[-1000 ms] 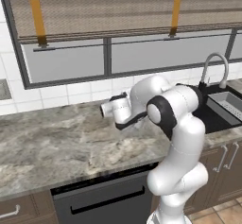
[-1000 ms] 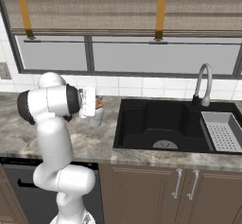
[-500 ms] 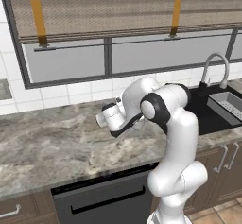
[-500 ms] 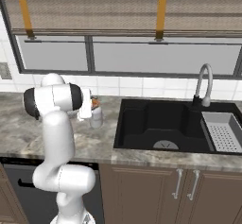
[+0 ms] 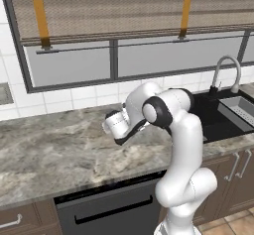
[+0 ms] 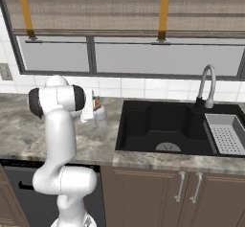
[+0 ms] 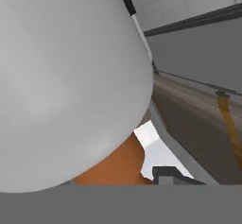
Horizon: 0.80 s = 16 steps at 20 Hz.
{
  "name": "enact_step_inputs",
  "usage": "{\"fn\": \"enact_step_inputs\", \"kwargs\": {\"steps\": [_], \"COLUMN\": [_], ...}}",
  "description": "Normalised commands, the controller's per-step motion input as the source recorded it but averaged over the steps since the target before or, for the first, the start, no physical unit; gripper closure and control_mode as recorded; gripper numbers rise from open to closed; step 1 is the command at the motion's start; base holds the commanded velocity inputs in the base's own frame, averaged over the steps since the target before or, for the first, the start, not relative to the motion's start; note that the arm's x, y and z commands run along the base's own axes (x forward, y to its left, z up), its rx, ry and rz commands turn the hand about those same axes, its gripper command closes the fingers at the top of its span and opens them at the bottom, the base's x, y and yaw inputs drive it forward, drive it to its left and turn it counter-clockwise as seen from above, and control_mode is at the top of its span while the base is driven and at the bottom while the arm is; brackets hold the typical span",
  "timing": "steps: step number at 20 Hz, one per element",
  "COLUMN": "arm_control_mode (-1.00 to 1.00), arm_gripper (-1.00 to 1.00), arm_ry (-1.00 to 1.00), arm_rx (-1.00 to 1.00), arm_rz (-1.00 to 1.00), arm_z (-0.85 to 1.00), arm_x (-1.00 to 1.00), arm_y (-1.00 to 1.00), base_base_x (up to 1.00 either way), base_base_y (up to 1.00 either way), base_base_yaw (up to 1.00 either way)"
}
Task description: Restock the sink supplies by placing the sponge and soap dispenser on the counter and next to the sink. Make sure the soap dispenser is upright.
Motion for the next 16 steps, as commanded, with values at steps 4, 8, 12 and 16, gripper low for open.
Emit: {"fn": "enact_step_inputs", "kwargs": {"steps": [4,8,12,16], "arm_control_mode": [-1.00,-1.00,-1.00,-1.00], "arm_gripper": [1.00,1.00,1.00,-1.00], "arm_ry": [-0.14,-0.05,0.00,0.00], "arm_rx": [-0.07,-0.03,0.00,0.01], "arm_rz": [-0.05,-0.03,-0.02,0.00], "arm_z": [0.00,-0.34,-0.50,-0.39], "arm_x": [0.00,0.00,0.00,-0.02], "arm_y": [-0.59,-0.16,0.00,0.00], "base_base_x": [0.00,0.00,0.00,0.00], "base_base_y": [0.00,0.00,0.00,0.00], "base_base_yaw": [0.00,0.00,0.00,0.00]}}
